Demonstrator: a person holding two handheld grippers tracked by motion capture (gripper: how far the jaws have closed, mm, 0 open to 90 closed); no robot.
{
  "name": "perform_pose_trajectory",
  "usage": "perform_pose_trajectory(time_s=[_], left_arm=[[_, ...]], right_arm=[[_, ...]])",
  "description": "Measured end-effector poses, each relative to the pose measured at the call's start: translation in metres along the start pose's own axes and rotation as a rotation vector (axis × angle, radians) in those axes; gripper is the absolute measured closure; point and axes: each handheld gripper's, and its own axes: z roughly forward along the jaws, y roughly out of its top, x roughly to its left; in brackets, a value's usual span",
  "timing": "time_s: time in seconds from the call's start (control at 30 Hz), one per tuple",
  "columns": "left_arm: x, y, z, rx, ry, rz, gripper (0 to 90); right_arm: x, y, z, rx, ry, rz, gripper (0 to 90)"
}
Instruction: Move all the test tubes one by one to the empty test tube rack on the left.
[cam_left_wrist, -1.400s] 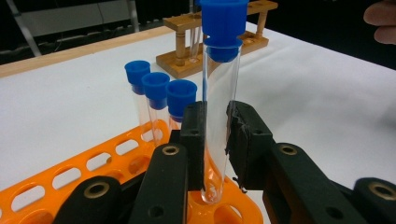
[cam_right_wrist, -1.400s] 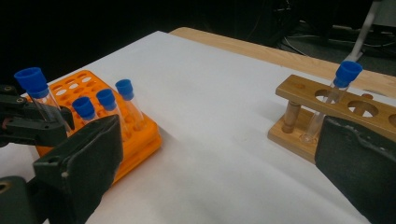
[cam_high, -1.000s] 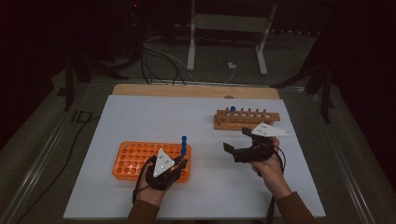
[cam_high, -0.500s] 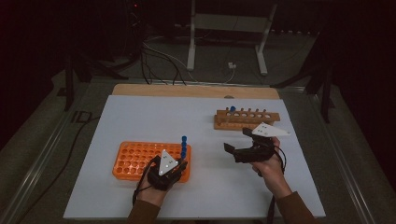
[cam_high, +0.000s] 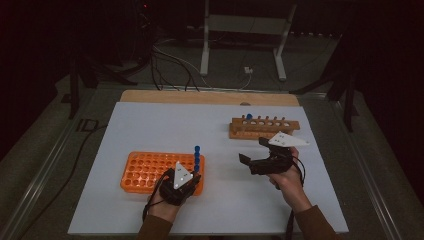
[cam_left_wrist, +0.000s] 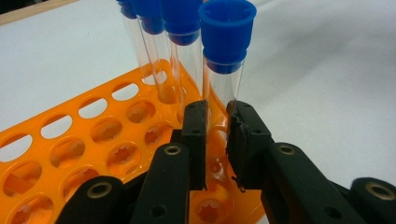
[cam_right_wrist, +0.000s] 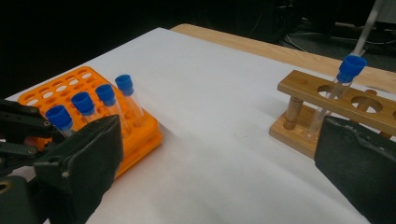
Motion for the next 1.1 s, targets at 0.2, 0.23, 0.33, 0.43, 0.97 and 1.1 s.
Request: perform_pose_trajectory(time_s=[0.2,0.23,0.33,0.43,0.97,1.1], left_arm=[[0.0,0.001,0.0,0.002,0.002,-0.013,76.4],[0.0,0.001,-0.001,0.003,0.002,-0.017,75.8],[0.001,0.001,-0.002,0.001,-0.008,-0.021,70.2],[0.001,0.003,-0.004,-0.012,-0.016,-0.021,65.2],[0.021,0.007,-0.027,-0.135,-0.006,-0.093,20.8],[0.025,0.007,-0.029,-0.143,0.013,-0.108,10.4]], right_arm=[[0.0,0.0,0.001,0.002,0.0,0.002,1.7],[0.0,0.0,0.001,0.002,-0.001,0.003,1.7],[-0.002,0.0,0.001,0.004,-0.003,0.003,1.8],[-0.003,0.0,0.002,0.007,-0.007,0.003,1.8],[-0.011,0.01,0.003,0.005,-0.043,0.004,1.8],[-0.014,0.014,0.005,0.008,-0.055,0.013,1.8]])
